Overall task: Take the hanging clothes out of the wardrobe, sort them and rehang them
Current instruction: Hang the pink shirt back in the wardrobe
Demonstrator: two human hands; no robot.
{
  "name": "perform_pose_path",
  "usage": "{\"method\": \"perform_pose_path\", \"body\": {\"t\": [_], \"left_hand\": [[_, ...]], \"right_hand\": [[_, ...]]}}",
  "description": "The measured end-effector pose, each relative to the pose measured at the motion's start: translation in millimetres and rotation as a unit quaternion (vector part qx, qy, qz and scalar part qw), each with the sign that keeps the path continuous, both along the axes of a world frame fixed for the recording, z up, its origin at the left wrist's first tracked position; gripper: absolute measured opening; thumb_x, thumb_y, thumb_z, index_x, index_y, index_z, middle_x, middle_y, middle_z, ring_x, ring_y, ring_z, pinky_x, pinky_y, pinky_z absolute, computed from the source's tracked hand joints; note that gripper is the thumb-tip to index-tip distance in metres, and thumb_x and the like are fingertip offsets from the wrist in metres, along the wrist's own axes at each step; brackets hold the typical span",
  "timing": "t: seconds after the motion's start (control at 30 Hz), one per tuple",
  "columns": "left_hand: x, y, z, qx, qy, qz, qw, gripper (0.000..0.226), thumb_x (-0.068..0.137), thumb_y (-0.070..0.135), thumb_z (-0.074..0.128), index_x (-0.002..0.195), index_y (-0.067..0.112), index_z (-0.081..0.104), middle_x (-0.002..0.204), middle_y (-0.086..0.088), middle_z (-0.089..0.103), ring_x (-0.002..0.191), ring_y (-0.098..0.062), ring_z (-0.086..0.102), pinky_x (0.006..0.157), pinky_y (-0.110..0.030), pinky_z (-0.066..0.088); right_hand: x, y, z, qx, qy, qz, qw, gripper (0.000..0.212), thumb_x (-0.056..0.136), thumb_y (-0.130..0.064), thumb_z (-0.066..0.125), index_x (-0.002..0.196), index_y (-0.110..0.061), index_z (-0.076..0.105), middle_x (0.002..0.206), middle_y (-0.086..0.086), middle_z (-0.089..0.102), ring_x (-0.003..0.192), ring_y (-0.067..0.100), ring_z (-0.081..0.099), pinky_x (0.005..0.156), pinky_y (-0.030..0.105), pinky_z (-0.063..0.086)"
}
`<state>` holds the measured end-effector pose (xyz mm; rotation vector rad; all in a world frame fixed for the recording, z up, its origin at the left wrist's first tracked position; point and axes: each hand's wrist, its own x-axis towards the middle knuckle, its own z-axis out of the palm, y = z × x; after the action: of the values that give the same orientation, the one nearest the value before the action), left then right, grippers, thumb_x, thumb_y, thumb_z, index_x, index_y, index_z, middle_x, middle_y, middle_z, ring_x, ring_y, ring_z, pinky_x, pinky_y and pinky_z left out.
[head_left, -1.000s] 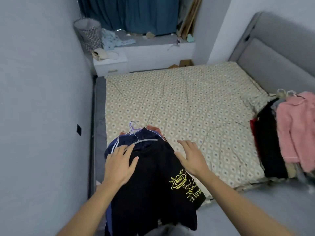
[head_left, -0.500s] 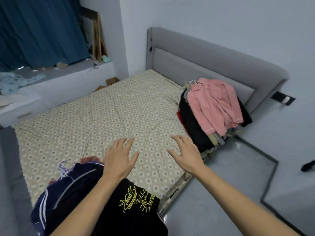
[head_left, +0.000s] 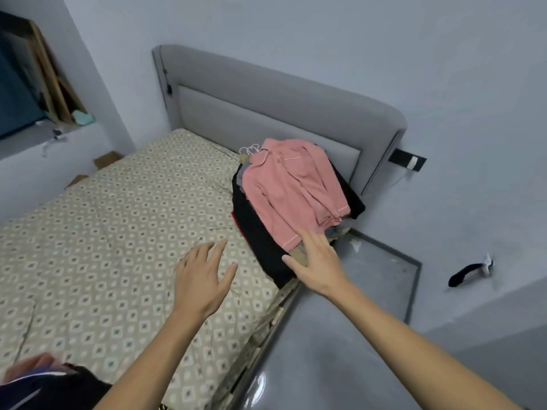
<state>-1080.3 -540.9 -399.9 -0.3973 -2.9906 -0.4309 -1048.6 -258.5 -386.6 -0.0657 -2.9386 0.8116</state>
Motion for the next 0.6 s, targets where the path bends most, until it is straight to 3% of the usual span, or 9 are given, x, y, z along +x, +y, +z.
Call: {"method": "perform_pose_path", "body": {"t": [0.17,0.6], "left_hand": [[-79.0,55.1,-3.9,0.01,0.006,-0.007,1.0,0.068,0.1,0.066,0.029,0.156,0.031,0.044,0.144,0.004,0.055,0.136,-0.02,0.047,0.105,-0.045,0.043],[-309.3,144.0,-9.6,0.042,-0.017,0.008,0.999,0.073,0.097,0.069,0.027,0.156,0.029,0.042,0.137,0.001,0.057,0.128,-0.023,0.051,0.097,-0.046,0.046]], "right_hand": [[-76.1,48.4,-7.9,-0.009,0.013,0.005,1.0,0.075,0.094,-0.065,0.054,0.156,-0.025,0.038,0.148,-0.001,0.05,0.135,0.023,0.042,0.108,0.046,0.042],[-296.1,153.3,-15.6,0.041,-0.025,0.027,0.998,0.075,0.094,-0.073,0.041,0.156,-0.032,0.036,0.151,-0.003,0.047,0.137,0.023,0.041,0.111,0.051,0.042]]}}
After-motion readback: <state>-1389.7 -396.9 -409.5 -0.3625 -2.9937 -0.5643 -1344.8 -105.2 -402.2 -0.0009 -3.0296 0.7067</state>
